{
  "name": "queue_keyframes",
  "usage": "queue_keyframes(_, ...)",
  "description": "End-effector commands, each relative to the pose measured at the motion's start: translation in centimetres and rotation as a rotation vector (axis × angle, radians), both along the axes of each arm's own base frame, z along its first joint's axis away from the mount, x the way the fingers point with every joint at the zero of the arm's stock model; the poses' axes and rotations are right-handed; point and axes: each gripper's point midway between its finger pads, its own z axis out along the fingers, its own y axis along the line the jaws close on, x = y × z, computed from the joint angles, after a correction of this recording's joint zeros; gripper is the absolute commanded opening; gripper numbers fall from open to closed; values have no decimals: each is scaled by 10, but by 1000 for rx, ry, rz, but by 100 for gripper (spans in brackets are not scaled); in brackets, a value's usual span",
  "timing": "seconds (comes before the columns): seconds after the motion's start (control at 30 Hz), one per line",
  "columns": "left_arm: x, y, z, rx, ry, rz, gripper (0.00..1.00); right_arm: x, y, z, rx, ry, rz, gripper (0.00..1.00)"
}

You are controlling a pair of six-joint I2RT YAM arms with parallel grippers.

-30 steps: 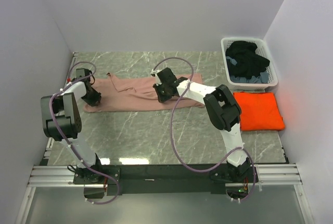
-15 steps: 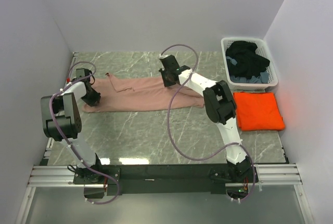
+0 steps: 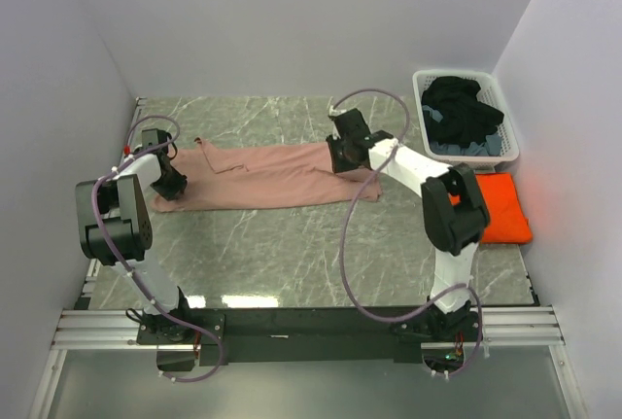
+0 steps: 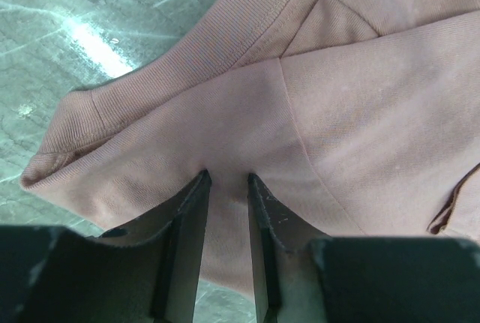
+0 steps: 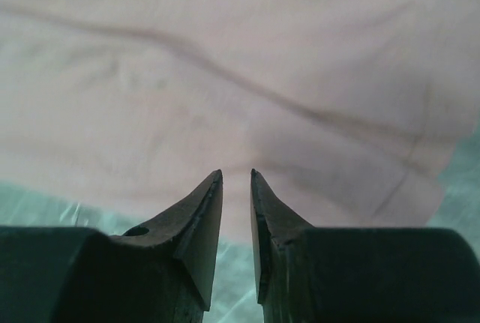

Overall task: Fold and stack the t-shirts
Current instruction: Fold the tshirt

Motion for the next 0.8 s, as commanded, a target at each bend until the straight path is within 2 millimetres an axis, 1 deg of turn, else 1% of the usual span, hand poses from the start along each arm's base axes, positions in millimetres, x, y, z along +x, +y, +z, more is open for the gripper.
queue_keyframes(0.0,-16,10,0,43,44,11,34,-22,10,5,66,-4,24,29)
queue_keyframes(0.03,-15,10,1,47,42,10,34,-25,9,1,66,5,20,29)
queue_keyframes(0.07,-15,10,1,46,42,11,34,-29,7,-9,56,23,10,29)
queue_keyframes(0.13,-15,11,2,48,39,13,34,-28,2,-18,34,35,-9,29)
queue_keyframes(0.17,-15,11,2,50,41,12,34,-25,-2,-26,15,44,-33,29)
queue_keyframes(0.23,-16,11,3,53,42,12,34,-20,-6,-31,9,51,-52,29)
queue_keyframes(0.33,-16,13,4,60,44,15,34,-6,-19,-36,-25,42,-107,29)
queue_keyframes(0.4,-16,13,5,64,40,14,34,7,-31,-37,-51,36,-151,29)
queue_keyframes(0.43,-16,14,6,65,36,16,34,10,-38,-42,-67,45,-168,29)
queue_keyframes(0.47,-16,14,5,69,40,16,34,20,-41,-36,-65,28,-191,29)
queue_keyframes(0.5,-16,14,5,70,41,16,34,29,-57,-35,-76,24,-238,29)
queue_keyframes(0.53,-16,14,6,70,42,15,34,35,-65,-40,-83,31,-266,29)
queue_keyframes(0.57,-16,14,5,70,43,15,34,47,-71,-32,-63,19,-304,29)
queue_keyframes(0.6,-16,14,5,70,43,15,34,57,-85,-32,-53,24,-345,29)
queue_keyframes(0.63,-16,15,6,72,42,17,34,62,-92,-39,-53,42,-370,29)
queue_keyframes(0.67,-16,14,6,72,42,16,34,75,-96,-29,-32,28,-398,29)
queue_keyframes(0.73,-16,15,6,73,44,15,35,87,-110,-29,-22,30,-433,29)
queue_keyframes(0.77,-16,14,7,73,41,14,35,92,-112,-24,-22,31,-437,29)
